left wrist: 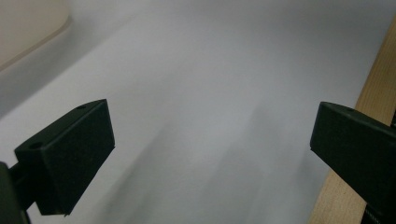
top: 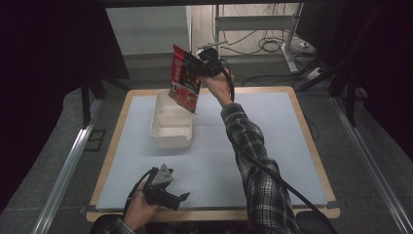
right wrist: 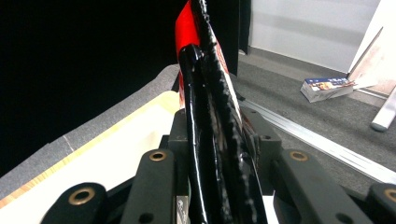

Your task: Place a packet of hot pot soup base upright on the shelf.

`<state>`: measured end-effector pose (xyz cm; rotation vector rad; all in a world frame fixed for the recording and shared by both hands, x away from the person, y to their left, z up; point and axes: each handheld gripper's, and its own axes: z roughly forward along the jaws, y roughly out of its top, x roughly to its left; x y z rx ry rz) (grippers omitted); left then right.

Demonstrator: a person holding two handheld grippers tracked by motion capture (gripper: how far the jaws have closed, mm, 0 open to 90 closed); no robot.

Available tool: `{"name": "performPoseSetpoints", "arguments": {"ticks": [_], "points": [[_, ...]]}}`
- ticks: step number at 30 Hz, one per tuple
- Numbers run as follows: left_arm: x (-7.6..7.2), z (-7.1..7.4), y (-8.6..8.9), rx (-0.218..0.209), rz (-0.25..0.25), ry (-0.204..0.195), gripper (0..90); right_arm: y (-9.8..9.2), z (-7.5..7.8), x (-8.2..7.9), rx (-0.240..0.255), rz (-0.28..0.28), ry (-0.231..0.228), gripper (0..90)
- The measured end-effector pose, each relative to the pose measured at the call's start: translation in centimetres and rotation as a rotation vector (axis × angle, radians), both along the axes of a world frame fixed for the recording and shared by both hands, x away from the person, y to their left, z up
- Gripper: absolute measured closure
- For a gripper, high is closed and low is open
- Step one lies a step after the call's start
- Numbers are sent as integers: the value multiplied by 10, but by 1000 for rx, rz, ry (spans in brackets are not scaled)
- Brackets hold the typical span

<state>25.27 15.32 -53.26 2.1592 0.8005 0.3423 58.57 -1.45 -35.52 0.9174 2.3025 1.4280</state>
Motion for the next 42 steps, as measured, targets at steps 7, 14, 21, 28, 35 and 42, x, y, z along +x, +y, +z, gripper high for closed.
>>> {"name": "performPoseSetpoints", "arguments": {"ticks": [7,14,21,28,35,42], "points": [[0,0,-1,12,-6,-1,0,13,-5,3,-5,11,7,682],[-1,0,-1,11,-8,-3,0,29,-16,3,-37,35,18,682],[-1,0,-1,10,-8,0,0,38,-35,8,-64,40,51,681],[-1,-1,-2,13,-11,1,0,36,-47,14,-72,37,78,676],[-1,-1,-2,23,-11,5,0,28,-51,17,-99,30,81,637],[0,-1,-2,13,-9,7,0,29,-48,14,-135,40,63,301]]}}
